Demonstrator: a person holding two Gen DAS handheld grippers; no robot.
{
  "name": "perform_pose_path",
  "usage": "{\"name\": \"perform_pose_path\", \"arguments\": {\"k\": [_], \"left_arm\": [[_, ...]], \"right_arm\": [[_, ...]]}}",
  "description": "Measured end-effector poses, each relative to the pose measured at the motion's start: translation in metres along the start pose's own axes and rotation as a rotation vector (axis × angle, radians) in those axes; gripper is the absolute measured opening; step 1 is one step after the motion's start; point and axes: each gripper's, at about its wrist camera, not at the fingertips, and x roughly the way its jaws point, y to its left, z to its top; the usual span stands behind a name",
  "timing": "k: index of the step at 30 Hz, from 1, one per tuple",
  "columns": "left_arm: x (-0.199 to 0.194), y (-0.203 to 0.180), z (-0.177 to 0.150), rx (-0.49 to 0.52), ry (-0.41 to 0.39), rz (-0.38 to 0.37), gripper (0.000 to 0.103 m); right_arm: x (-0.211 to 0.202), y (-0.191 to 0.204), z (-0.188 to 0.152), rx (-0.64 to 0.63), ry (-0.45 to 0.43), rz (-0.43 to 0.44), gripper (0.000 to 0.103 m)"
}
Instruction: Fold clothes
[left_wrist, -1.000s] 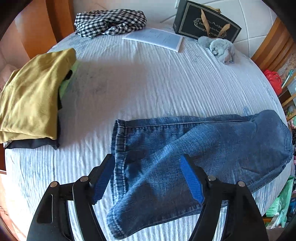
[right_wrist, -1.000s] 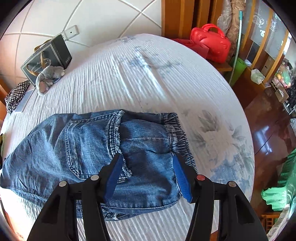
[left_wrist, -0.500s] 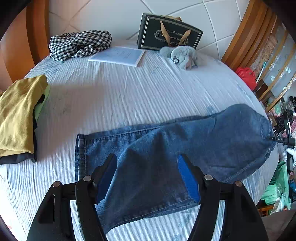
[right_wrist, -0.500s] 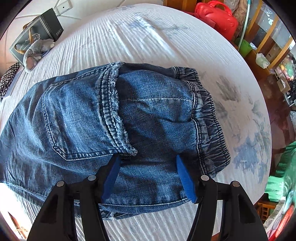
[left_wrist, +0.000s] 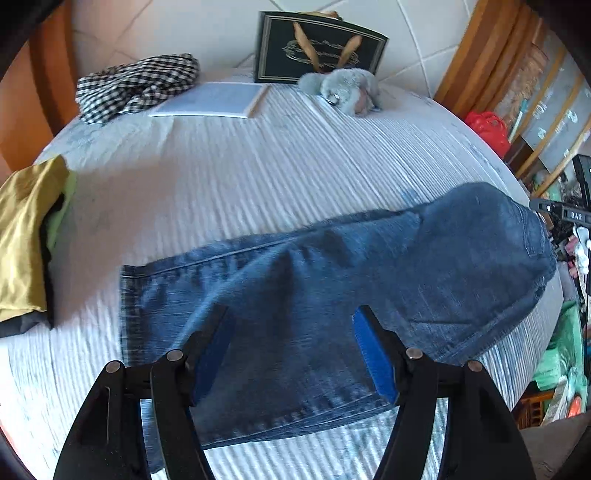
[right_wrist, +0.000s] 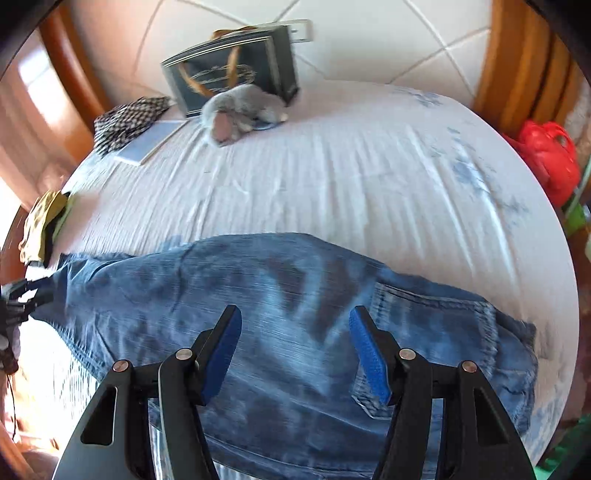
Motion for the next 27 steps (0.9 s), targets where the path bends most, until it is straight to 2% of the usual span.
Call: {"name": "perform_pose_path", "arguments": {"k": [3,5,9,10,11,12,13,14,16,18,20,21,22,24,25,26,27], "left_arm": [[-0.012,0.031,-0.005,-0.075,-0.021,0.054,0.069],[-0.011,0.046,-0.010,-0.119,-0.004,0.057,0.069],[0.005,0.048,-0.023,-0.160,0.037,0.055,0.068],[0.011,0.046,-0.026,-0.168,0.051,0.069,0.062],[0.017,0.044,-0.028,-0.175,0.064,0.083,0.029],[0.020,0.041,-0.030,-0.180,0.075,0.103,0.008],[0.022,0.038,-0.031,-0.191,0.071,0.113,0.007],[0.021,0.034,-0.031,-0.197,0.055,0.139,0.006],[0.013,0.021,-0.031,-0.211,0.003,0.201,0.005],[0.002,0.003,-0.032,-0.210,-0.062,0.254,0.004],[-0.011,-0.023,-0.039,-0.143,-0.142,0.303,0.004],[-0.016,-0.037,-0.043,-0.102,-0.179,0.329,0.004],[-0.013,-0.048,-0.046,-0.080,-0.172,0.300,0.004],[0.003,-0.061,-0.059,-0.095,-0.101,0.207,0.010],[0.017,-0.066,-0.065,-0.103,-0.046,0.158,0.014],[0.030,-0.071,-0.071,-0.110,0.007,0.111,0.024],[0.035,-0.076,-0.077,-0.111,0.015,0.115,0.030]], "right_arm": [[0.020,0.051,0.016,-0.152,0.027,0.067,0.062],[0.036,0.081,0.025,-0.257,0.060,0.101,0.073],[0.067,0.133,0.034,-0.460,0.116,0.109,0.075],[0.076,0.140,0.035,-0.502,0.125,0.100,0.076],[0.083,0.146,0.034,-0.535,0.132,0.091,0.076],[0.089,0.151,0.033,-0.567,0.140,0.082,0.076],[0.098,0.155,0.032,-0.590,0.153,0.075,0.073],[0.108,0.160,0.032,-0.613,0.167,0.069,0.051],[0.124,0.164,0.031,-0.636,0.225,0.082,0.019],[0.120,0.163,0.028,-0.650,0.218,0.106,0.017],[0.103,0.154,0.022,-0.649,0.179,0.144,0.014],[0.103,0.148,0.019,-0.641,0.189,0.155,0.014],[0.102,0.142,0.015,-0.633,0.198,0.167,0.014],[0.101,0.130,0.008,-0.617,0.218,0.191,0.014],[0.101,0.124,0.004,-0.608,0.228,0.202,0.014],[0.101,0.118,0.001,-0.600,0.237,0.214,0.014],[0.100,0.112,-0.003,-0.592,0.247,0.226,0.014]]}}
